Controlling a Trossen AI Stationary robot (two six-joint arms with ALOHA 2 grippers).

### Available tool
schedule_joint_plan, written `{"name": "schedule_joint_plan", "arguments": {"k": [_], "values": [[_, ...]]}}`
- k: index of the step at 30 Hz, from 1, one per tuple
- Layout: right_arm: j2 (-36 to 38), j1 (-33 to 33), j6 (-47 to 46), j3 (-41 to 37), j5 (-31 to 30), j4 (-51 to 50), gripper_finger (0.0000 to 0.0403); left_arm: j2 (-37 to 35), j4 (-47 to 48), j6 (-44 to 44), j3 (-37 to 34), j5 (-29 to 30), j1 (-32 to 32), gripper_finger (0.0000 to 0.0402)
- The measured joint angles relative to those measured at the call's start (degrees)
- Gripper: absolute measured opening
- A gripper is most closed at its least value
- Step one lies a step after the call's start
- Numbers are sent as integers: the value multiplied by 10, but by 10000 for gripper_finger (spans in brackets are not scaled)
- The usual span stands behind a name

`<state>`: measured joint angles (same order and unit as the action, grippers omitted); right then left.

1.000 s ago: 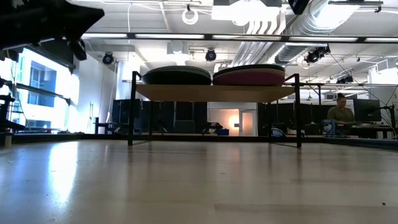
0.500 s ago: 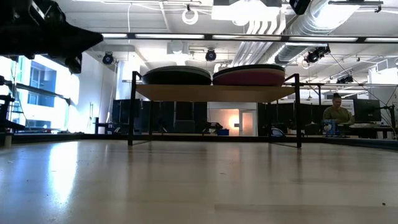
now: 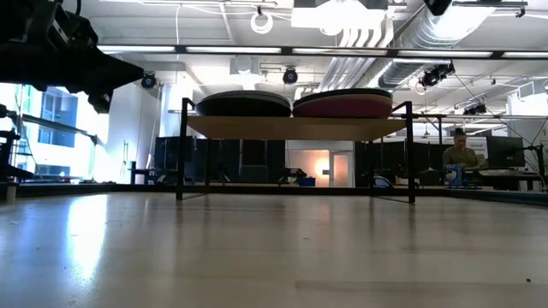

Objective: Place and stack plates onto a shelf
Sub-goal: Return to Home Position

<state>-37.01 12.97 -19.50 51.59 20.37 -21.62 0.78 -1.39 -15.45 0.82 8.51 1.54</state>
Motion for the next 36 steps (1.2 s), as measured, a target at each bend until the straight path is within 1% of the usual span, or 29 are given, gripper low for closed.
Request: {"name": "schedule_joint_plan", "arguments": {"k": [2, 4, 6, 10, 13, 17, 19, 25, 27, 29, 33, 36], "values": [[17, 0, 23, 0, -1, -35, 0, 0, -1, 6, 0, 0, 0, 0], [44, -1, 37, -24, -1, -35, 0, 0, -1, 6, 0, 0, 0, 1], [84, -6, 28, -83, -3, 13, 0, 0, -1, 6, 0, 0, 0, 1], [164, -15, 15, -226, -3, 158, 0, 0, -1, 6, 0, 0, 0, 1], [210, -13, 39, -300, -7, 224, 0, 0, -1, 6, 0, 0, 0, 1], [259, 7, 116, -350, -53, 221, 0, 0, -1, 6, 0, 0, 0, 1], [286, 18, 129, -373, -70, 214, 0, 0, -1, 6, 0, 0, 0, 1], [370, 31, 70, -444, -69, 222, 0, 0, -1, 6, 0, 0, 0, 1], [369, 31, 39, -456, -69, 233, 0, 0, -1, 6, 0, 0, 0, 1], [363, 28, 33, -463, -69, 244, 0, 1, -2, 6, 0, 0, 0, 1], [370, 18, 79, -484, -70, 263, 0, 3, -2, 6, 0, 0, 0, 1], [370, 19, 75, -510, -73, 287, 0, 3, -2, 6, 0, 0, 0, 1]]}}
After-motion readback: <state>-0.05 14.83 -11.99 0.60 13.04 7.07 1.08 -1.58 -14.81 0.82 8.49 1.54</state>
